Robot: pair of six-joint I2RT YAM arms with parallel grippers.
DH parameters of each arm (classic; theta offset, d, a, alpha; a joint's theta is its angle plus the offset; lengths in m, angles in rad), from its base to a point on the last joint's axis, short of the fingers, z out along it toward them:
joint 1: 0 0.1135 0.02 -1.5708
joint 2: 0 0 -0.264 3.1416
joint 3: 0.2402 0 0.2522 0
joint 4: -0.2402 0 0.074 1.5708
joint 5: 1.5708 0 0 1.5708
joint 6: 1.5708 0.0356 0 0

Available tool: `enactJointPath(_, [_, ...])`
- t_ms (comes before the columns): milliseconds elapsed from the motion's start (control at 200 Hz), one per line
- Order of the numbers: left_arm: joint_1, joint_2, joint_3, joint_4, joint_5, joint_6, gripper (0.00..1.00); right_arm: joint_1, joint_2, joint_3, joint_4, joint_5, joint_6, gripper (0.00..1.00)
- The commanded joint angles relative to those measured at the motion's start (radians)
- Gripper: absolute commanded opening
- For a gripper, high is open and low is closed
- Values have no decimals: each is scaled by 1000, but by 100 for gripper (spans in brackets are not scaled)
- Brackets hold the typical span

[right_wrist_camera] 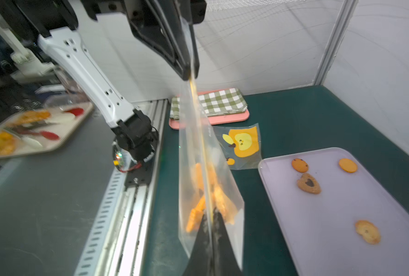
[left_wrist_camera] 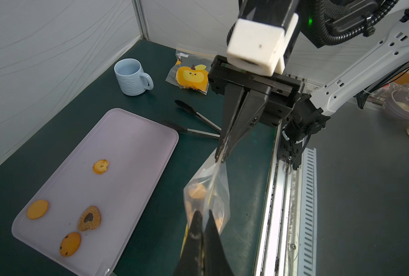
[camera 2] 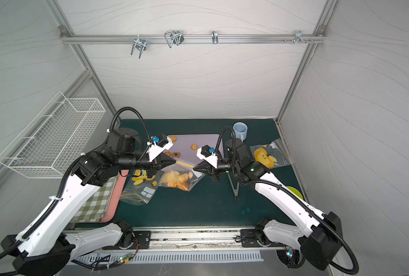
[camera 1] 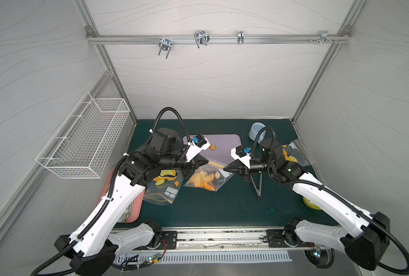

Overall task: Put the cookies into a resealable bag to prevent moisture
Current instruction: Close the ziploc bag at the center of the board.

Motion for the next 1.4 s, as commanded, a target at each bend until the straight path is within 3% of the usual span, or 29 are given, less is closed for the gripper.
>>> enactJointPath(0, [3, -37, 57, 27, -13, 34, 0, -7, -25, -10, -28, 11, -4, 0])
enactJointPath(35, [3, -40, 55, 29, -15, 34, 0, -8, -27, -15, -25, 14, -2, 22])
enactJointPath(55, [3, -43, 55, 29, -16, 34, 0, -7, -30, -20, -20, 18, 0, 26])
enactJointPath(95, [3, -46, 55, 28, -18, 33, 0, -8, -40, -32, -3, 32, 9, 18])
enactJointPath(130, [3, -50, 55, 27, -22, 34, 0, -8, -49, -43, 8, 38, 15, 0])
enactJointPath(245, [3, -61, 54, 27, -31, 35, 0, -14, -56, -46, -6, 32, 15, 0])
enactJointPath(290, [3, -65, 55, 28, -34, 36, 0, -16, -58, -50, -3, 38, 16, 20])
enactJointPath(335, [2, -66, 56, 27, -36, 37, 0, -16, -62, -58, 8, 45, 23, 0])
enactJointPath(460, [3, -72, 58, 21, -48, 41, 0, -18, -68, -60, 2, 52, 26, 0])
enactJointPath(505, [3, -74, 58, 21, -53, 43, 0, -20, -72, -65, 7, 61, 28, 22])
enactJointPath(530, [3, -76, 58, 21, -57, 43, 0, -21, -76, -72, 13, 71, 31, 18])
enactJointPath(560, [4, -77, 58, 19, -61, 44, 0, -20, -82, -80, 21, 83, 36, 0])
enactJointPath(660, [2, -82, 63, 15, -76, 44, 0, -26, -89, -89, 21, 90, 36, 0])
enactJointPath(685, [4, -84, 63, 14, -77, 45, 0, -27, -89, -90, 23, 90, 35, 19])
enactJointPath(715, [3, -84, 65, 13, -79, 45, 0, -28, -90, -93, 28, 89, 36, 28])
enactJointPath(755, [3, -86, 67, 12, -83, 45, 0, -28, -90, -97, 34, 88, 41, 0])
enactJointPath(865, [2, -89, 76, 2, -95, 48, 0, -33, -84, -92, 28, 78, 39, 0])
enactJointPath(900, [3, -91, 77, 0, -97, 51, 0, -34, -85, -95, 34, 81, 39, 25])
enactJointPath(930, [3, -92, 77, -2, -101, 51, 0, -35, -89, -103, 43, 82, 41, 34])
enactJointPath(950, [2, -94, 77, -3, -102, 51, 0, -37, -92, -106, 49, 84, 44, 29])
enactJointPath(990, [4, -95, 80, -4, -103, 51, 0, -39, -94, -109, 52, 85, 48, 0])
enactJointPath(1090, [2, -97, 82, -6, -103, 53, 0, -41, -88, -99, 34, 70, 42, 0])
enactJointPath(1125, [3, -97, 82, -5, -102, 53, 0, -41, -87, -101, 39, 72, 42, 28])
enactJointPath(1140, [4, -97, 83, -7, -102, 53, 0, -42, -86, -102, 43, 72, 44, 31])
enactJointPath(1160, [3, -97, 82, -6, -101, 54, 0, -42, -87, -104, 46, 73, 46, 25])
enactJointPath(1185, [3, -97, 82, -7, -102, 53, 0, -41, -87, -104, 47, 75, 50, 0])
enactJointPath(1290, [3, -99, 82, -7, -100, 53, 0, -44, -88, -95, 41, 71, 48, 0])
enactJointPath(1340, [2, -97, 82, -8, -98, 53, 0, -44, -95, -94, 54, 71, 52, 41])
enactJointPath(1395, [3, -94, 82, -9, -91, 51, 0, -44, -107, -87, 72, 68, 60, 66])
